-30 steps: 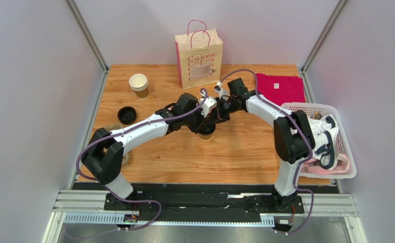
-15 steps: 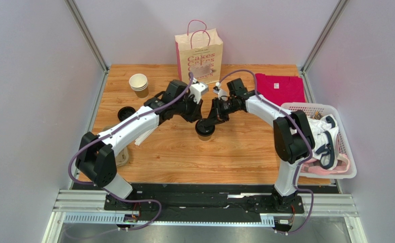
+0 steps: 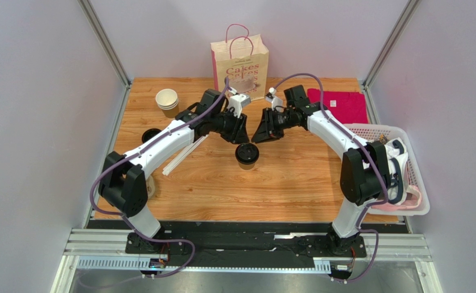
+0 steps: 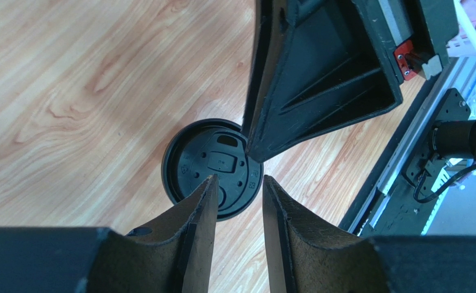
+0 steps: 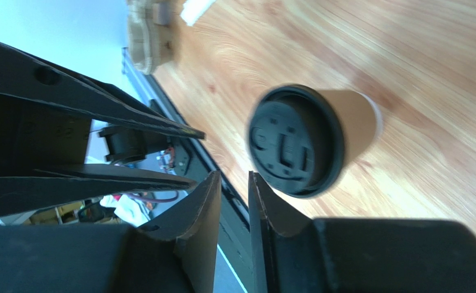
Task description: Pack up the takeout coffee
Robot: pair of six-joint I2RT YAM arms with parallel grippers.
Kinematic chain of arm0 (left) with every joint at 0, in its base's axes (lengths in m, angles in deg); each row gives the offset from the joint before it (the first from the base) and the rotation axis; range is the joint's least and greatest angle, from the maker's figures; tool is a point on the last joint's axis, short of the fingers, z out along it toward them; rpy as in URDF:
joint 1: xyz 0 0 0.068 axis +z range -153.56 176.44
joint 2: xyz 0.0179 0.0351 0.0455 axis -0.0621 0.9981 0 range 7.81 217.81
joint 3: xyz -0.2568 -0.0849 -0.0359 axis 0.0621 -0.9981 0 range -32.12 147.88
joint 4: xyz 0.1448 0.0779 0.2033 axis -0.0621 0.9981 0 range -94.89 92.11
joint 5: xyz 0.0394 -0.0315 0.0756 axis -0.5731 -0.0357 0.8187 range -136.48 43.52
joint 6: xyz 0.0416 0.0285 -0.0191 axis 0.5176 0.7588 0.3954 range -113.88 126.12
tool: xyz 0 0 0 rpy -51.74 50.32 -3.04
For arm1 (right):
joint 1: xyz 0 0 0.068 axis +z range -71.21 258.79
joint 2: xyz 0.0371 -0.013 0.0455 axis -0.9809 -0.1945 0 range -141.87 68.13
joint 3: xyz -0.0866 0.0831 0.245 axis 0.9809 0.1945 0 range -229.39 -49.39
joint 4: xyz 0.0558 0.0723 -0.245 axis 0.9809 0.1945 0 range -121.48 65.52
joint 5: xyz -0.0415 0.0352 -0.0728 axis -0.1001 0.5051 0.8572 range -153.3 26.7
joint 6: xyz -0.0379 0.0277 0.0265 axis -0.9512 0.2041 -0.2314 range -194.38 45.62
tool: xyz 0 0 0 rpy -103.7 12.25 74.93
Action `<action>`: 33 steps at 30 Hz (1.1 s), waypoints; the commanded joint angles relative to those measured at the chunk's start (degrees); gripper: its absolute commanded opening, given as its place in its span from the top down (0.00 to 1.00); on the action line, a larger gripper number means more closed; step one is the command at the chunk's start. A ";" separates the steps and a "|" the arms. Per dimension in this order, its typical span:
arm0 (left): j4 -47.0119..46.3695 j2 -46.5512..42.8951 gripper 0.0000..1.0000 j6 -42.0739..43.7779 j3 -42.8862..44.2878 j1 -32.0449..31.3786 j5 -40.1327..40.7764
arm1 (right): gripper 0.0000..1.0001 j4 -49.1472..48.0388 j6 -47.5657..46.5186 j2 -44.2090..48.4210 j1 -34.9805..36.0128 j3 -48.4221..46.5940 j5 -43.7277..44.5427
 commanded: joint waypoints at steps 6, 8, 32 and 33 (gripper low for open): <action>-0.34 1.70 0.51 -3.65 -0.32 1.81 -4.55 | 0.65 8.08 -6.29 1.19 -0.16 1.80 6.97; -0.60 0.55 0.35 -3.65 -1.63 2.69 -5.52 | 0.53 9.22 -7.17 0.66 -0.16 1.71 6.88; 5.82 -14.83 0.16 -4.62 -10.96 20.00 -9.83 | 0.46 4.67 -1.03 -7.33 3.35 -0.31 3.80; 5.73 -14.92 0.16 -4.97 -11.05 20.35 -9.83 | 0.46 4.14 -0.32 -7.60 3.53 -0.49 3.54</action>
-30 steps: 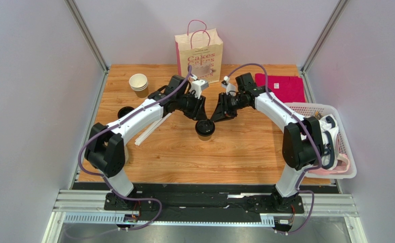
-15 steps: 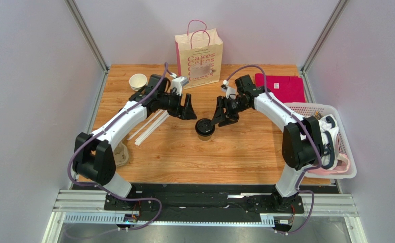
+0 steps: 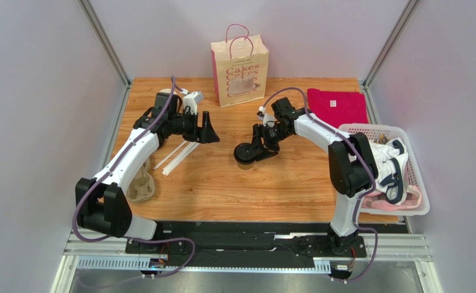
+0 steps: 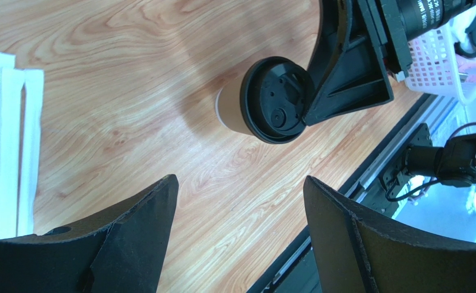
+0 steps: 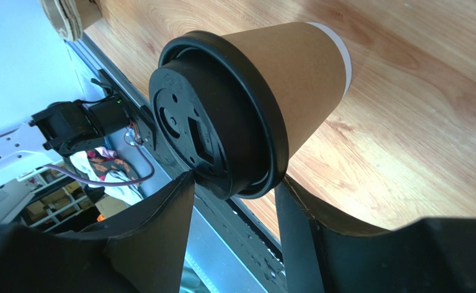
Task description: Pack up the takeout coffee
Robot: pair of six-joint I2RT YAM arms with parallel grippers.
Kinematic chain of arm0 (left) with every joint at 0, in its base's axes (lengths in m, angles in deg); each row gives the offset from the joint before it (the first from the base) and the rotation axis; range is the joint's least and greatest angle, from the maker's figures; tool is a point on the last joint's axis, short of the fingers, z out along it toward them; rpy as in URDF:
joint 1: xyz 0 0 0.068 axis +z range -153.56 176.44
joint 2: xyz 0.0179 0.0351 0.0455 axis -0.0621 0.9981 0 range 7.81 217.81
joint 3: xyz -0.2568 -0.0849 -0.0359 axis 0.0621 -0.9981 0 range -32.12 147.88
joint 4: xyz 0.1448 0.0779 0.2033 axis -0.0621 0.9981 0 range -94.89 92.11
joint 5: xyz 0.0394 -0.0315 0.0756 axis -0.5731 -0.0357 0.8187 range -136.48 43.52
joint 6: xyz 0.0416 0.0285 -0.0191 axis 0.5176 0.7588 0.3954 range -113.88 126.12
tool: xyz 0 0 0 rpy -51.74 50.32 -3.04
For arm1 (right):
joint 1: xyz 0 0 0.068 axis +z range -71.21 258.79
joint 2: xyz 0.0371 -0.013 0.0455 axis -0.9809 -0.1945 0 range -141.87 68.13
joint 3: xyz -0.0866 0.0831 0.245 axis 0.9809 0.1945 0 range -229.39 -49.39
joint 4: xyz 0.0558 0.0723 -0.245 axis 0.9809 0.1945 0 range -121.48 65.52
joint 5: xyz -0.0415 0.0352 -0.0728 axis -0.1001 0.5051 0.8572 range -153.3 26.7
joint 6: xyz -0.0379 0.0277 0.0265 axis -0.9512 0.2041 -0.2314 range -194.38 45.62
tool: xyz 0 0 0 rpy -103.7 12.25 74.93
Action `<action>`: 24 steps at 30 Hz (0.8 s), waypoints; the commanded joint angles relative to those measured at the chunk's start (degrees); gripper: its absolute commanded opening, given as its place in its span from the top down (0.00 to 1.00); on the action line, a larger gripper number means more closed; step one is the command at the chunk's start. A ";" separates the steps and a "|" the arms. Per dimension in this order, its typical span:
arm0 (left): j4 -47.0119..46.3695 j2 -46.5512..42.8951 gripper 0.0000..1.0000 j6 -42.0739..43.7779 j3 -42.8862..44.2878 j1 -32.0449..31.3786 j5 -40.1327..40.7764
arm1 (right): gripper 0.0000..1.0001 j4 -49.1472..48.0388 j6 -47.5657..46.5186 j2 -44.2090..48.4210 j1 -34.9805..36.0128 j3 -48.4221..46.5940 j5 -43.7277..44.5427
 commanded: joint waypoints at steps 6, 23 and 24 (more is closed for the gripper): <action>-0.66 -3.73 0.16 -2.18 -0.51 4.69 -0.93 | 0.50 -7.07 7.87 -4.82 1.00 -4.96 -3.62; 0.83 -6.55 0.16 -0.07 -1.74 12.78 -0.58 | 0.50 -18.50 18.77 -17.29 4.60 -18.84 -3.09; 0.92 -6.72 0.16 -0.07 -1.74 12.96 -0.49 | 0.50 -18.94 19.22 -17.92 4.95 -19.54 -3.09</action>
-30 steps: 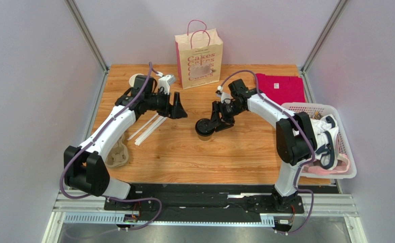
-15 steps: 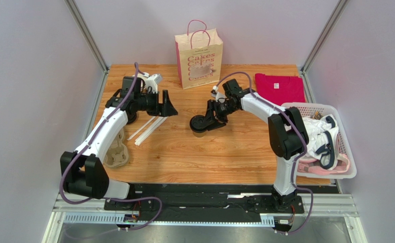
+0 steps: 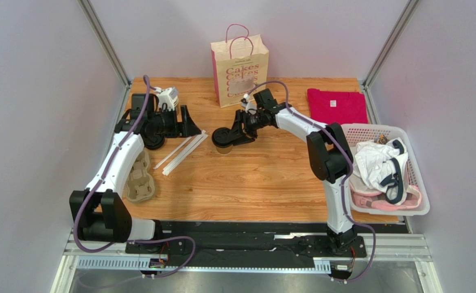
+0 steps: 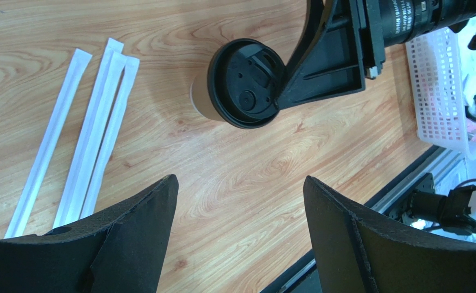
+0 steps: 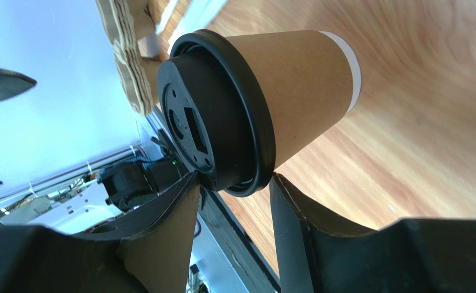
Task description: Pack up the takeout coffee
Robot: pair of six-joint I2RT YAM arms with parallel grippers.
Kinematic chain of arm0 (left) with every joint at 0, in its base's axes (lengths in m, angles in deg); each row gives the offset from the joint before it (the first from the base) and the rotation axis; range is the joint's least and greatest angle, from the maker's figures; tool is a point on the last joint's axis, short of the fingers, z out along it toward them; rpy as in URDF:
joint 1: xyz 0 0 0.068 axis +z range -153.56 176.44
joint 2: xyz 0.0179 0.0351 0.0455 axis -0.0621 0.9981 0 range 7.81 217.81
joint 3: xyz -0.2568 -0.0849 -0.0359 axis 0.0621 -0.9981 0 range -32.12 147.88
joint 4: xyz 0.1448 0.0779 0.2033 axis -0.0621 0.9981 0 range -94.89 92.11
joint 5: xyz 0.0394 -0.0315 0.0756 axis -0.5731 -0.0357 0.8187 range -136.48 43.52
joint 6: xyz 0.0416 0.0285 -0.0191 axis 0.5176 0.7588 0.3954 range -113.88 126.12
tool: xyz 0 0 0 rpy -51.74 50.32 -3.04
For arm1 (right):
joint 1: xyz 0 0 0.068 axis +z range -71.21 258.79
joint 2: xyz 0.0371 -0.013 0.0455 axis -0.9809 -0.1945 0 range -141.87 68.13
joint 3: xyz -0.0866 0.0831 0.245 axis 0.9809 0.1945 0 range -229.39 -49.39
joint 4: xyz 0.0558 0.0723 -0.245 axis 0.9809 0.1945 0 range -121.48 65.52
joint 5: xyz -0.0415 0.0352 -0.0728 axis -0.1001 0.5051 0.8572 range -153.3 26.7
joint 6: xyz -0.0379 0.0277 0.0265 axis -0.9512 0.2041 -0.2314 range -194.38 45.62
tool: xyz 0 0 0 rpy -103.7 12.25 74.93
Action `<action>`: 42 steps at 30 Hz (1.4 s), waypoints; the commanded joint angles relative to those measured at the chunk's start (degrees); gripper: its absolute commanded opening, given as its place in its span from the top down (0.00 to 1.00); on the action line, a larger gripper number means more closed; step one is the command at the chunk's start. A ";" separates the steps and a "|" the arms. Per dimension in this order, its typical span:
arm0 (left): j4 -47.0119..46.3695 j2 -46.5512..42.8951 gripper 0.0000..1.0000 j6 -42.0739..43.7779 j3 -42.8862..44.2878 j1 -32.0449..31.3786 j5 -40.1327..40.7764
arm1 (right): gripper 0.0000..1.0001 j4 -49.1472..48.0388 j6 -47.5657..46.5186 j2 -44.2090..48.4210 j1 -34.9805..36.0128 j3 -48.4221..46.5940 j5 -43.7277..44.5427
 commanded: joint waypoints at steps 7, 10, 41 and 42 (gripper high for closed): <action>1.43 -4.22 0.16 2.08 -0.59 4.06 1.18 | 0.49 -6.84 6.29 -9.90 2.69 -14.32 1.35; 2.40 -4.04 0.16 1.90 -0.59 6.07 1.27 | 0.49 -8.42 7.70 -11.93 3.30 -16.00 1.79; 29.30 3.95 0.42 29.76 3.11 22.69 20.87 | 0.34 0.19 -6.28 12.40 3.04 -4.76 5.40; 28.77 4.22 0.44 29.94 2.32 22.69 21.13 | 0.34 -0.25 -6.19 13.28 3.21 -3.88 5.39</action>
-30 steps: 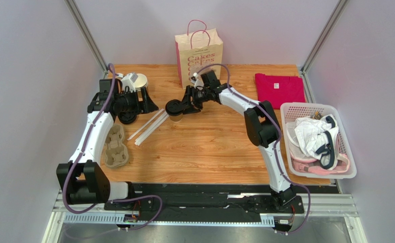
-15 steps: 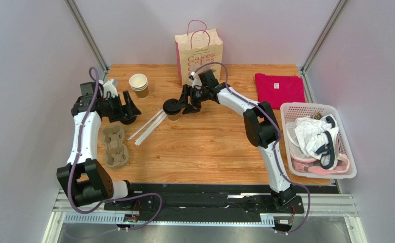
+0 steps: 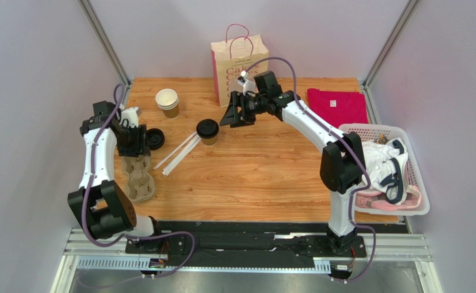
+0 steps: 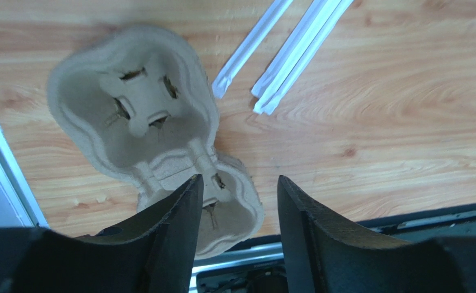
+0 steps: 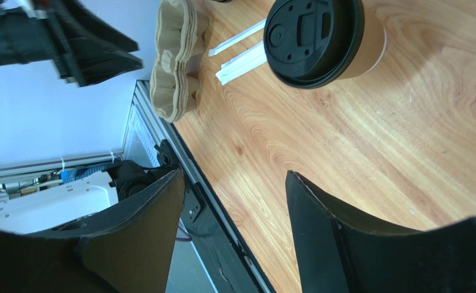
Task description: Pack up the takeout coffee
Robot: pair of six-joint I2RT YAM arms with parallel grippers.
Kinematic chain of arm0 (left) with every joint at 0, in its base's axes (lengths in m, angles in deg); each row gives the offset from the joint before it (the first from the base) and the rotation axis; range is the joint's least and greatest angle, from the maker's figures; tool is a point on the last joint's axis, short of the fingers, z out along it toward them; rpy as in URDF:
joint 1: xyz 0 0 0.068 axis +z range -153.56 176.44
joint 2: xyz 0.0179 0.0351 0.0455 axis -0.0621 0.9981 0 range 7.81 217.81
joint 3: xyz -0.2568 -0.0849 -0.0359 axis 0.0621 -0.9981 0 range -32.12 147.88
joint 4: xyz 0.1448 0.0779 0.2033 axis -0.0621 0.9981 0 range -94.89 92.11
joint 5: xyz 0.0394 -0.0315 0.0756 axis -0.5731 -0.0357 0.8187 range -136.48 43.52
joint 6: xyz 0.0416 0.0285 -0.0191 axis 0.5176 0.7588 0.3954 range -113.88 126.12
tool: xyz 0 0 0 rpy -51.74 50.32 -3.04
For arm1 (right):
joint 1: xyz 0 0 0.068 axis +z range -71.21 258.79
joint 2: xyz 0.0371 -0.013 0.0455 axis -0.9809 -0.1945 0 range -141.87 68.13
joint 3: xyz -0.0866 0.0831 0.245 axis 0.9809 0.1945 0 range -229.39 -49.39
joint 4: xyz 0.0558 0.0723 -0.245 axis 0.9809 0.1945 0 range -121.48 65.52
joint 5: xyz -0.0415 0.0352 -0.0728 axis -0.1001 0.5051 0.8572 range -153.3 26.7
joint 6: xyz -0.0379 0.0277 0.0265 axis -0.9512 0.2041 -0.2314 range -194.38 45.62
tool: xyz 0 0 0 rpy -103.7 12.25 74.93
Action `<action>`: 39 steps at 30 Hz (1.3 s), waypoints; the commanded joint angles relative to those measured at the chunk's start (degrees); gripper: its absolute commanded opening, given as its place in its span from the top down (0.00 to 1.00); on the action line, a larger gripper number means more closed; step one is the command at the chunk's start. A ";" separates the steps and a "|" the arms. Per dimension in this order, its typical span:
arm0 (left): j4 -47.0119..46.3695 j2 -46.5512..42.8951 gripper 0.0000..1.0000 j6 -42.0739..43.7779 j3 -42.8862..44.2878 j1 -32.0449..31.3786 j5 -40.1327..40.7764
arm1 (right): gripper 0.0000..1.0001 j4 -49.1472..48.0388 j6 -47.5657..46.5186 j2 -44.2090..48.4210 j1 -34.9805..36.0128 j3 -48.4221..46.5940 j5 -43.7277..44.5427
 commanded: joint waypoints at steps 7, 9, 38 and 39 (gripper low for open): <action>-3.18 4.78 0.57 7.26 -5.85 0.44 4.86 | 0.36 -3.21 -0.66 7.34 0.94 8.57 -1.23; -3.80 5.40 0.57 7.44 -6.21 0.44 5.21 | 0.36 -3.91 0.40 7.52 0.94 9.62 -2.03; -7.23 8.92 0.84 7.09 -6.91 0.36 7.76 | 0.42 -8.05 5.50 3.91 1.03 9.10 -6.33; -6.80 8.22 0.87 7.44 -6.82 0.44 7.67 | 0.42 -8.13 5.67 3.83 1.03 9.01 -6.42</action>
